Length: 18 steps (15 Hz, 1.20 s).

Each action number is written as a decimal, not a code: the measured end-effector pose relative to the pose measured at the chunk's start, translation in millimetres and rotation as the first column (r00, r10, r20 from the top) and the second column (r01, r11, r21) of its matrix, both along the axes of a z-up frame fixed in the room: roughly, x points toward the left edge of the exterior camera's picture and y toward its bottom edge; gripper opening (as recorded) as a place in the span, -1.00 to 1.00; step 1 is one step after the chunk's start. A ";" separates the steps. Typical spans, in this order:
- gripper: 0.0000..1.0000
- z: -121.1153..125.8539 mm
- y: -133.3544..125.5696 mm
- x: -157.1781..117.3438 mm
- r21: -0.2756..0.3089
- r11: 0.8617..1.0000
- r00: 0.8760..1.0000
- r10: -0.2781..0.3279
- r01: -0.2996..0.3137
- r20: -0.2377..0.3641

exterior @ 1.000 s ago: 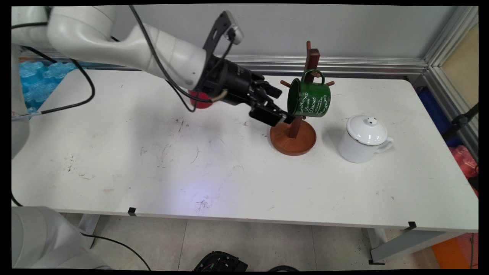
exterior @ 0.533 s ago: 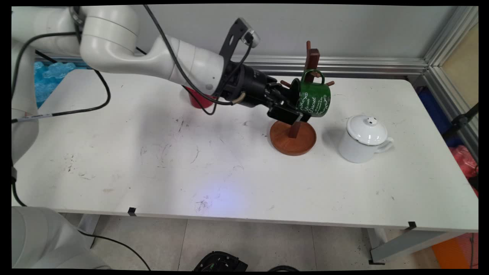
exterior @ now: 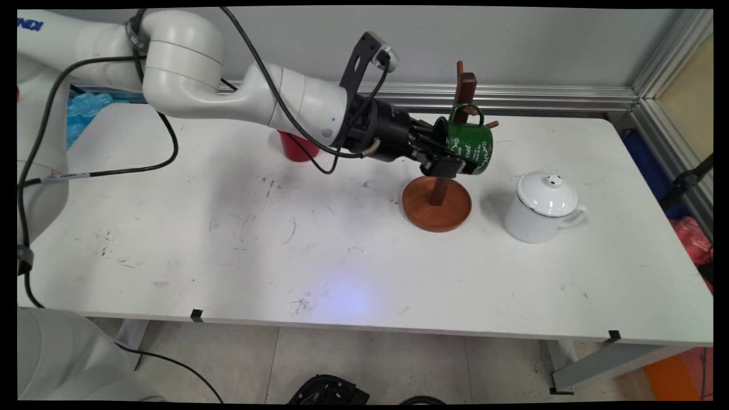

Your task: Pick up the green mug from the rack, then place the picked object on the table

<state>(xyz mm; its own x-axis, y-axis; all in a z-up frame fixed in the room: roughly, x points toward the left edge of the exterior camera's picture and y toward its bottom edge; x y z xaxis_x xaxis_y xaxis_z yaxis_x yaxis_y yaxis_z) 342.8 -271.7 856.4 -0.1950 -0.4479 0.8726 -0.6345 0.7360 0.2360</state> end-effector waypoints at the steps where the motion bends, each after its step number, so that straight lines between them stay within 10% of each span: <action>1: -1.00 -0.8 -0.3 -0.5 0.000 1.000 1.000 0.000 0.000 -0.003; 18: -1.00 5.1 10.8 -3.4 -0.001 0.999 0.999 -0.038 0.038 -0.030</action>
<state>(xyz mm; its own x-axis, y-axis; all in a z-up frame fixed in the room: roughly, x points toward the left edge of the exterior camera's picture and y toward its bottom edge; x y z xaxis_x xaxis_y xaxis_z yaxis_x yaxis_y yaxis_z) 339.4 -260.9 861.5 -0.1857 -0.4401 0.8785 -0.5984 0.7598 0.2541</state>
